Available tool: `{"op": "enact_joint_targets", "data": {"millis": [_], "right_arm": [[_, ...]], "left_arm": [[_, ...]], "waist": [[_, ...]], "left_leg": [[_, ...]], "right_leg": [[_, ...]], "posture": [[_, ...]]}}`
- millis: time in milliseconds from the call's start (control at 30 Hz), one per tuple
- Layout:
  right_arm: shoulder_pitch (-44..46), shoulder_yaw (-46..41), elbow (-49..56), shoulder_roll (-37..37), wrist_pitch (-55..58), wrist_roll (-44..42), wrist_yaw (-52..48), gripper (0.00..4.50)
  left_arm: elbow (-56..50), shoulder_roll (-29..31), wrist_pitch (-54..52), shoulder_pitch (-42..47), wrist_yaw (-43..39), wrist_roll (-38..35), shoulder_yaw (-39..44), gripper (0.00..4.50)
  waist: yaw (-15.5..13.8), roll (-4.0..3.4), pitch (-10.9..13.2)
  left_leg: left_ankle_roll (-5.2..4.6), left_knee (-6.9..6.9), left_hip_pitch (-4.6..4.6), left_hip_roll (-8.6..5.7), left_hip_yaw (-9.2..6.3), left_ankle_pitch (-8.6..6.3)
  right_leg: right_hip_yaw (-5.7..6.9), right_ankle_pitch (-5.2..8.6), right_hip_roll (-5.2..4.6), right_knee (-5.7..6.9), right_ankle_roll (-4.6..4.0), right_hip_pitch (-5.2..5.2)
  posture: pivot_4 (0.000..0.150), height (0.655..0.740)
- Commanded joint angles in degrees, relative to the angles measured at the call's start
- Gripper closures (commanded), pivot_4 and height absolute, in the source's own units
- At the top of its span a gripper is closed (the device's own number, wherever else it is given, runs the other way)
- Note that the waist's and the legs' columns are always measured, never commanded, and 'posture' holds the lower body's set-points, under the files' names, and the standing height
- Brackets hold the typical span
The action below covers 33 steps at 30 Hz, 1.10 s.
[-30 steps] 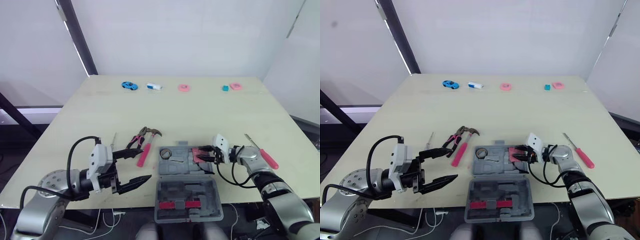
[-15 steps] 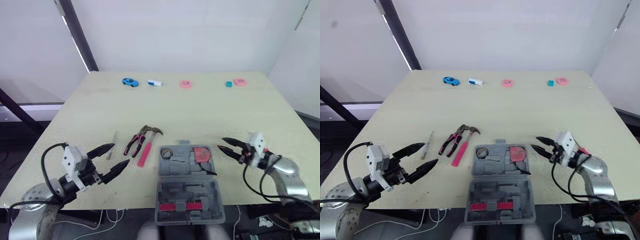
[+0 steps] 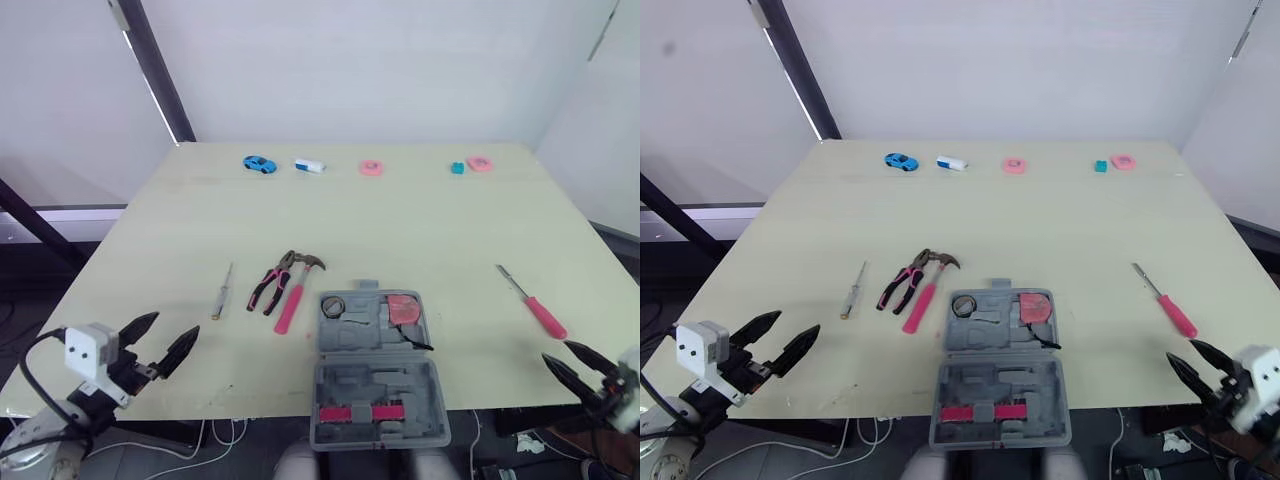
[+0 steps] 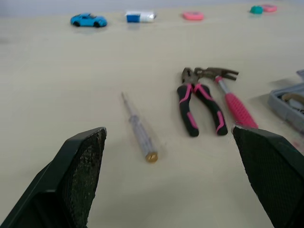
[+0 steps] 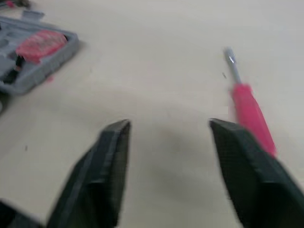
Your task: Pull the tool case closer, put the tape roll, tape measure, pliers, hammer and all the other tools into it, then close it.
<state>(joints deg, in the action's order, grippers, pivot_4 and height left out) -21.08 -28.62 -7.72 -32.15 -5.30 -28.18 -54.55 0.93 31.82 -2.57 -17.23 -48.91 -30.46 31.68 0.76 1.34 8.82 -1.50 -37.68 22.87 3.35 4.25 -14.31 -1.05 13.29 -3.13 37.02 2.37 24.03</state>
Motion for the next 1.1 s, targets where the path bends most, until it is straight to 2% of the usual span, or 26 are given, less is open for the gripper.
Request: {"op": "enact_joint_targets", "data": {"millis": [33,400,567,767,933,1100], "right_arm": [[-2.7,-4.6,0.4,0.5,-0.6,-3.1,-0.2,0.04],[-2.7,-5.0,0.0,-0.4,-0.5,-3.2,-1.5,0.04],[-1.2,-0.6,10.7,-2.4,5.3,-6.0,-4.0,0.04],[5.1,5.4,21.0,-5.1,11.2,-7.4,-4.0,0.04],[12.0,10.1,24.2,-6.8,14.6,-7.5,-4.6,0.04],[17.4,13.1,23.7,-7.2,15.1,-6.9,-5.5,0.04]], "left_arm": [[0.5,-0.1,1.1,-3.1,-0.6,-0.7,3.2,0.0],[0.9,-0.5,2.2,-3.2,-0.1,0.2,1.7,0.0],[-2.8,0.0,-1.4,0.1,2.5,0.7,-2.0,0.0],[-5.1,2.3,-7.7,7.3,7.9,4.1,-6.9,0.0],[-4.8,3.0,-12.4,15.3,12.6,7.8,-11.9,0.0],[-4.3,3.8,-22.2,23.8,15.3,10.9,-18.4,0.0]], "waist": [[0.1,0.03,0.0],[-0.2,0.04,-0.1],[-0.2,0.03,-0.1],[-0.2,0.06,-0.1],[-0.5,0.13,0.0],[-0.9,0.19,0.0]], "left_leg": [[0.02,0.06,0.0,0.0,0.0,-0.01],[0.04,0.43,-0.01,-0.04,-0.01,-0.03],[0.03,0.44,0.0,-0.04,-0.01,-0.02],[-0.22,0.41,0.0,-0.06,-0.01,0.13],[-0.25,0.41,0.04,-0.13,-0.01,0.14],[-0.27,0.27,-0.01,-0.23,-0.02,0.16]], "right_leg": [[0.0,0.0,-0.01,-0.06,0.0,0.0],[0.08,0.0,-0.12,-0.31,-0.02,0.01],[0.08,0.0,-0.09,-0.31,-0.02,0.01],[0.09,-0.12,0.23,-0.26,-0.2,-0.06],[0.13,-0.13,0.27,-0.29,-0.22,-0.1],[0.19,-0.15,0.39,-0.22,-0.22,-0.22]], "posture": [[0.15,0.7395],[0.15,0.7395],[0.15,0.7395],[0.15,0.7395],[0.15,0.7395],[0.15,0.7395]]}}
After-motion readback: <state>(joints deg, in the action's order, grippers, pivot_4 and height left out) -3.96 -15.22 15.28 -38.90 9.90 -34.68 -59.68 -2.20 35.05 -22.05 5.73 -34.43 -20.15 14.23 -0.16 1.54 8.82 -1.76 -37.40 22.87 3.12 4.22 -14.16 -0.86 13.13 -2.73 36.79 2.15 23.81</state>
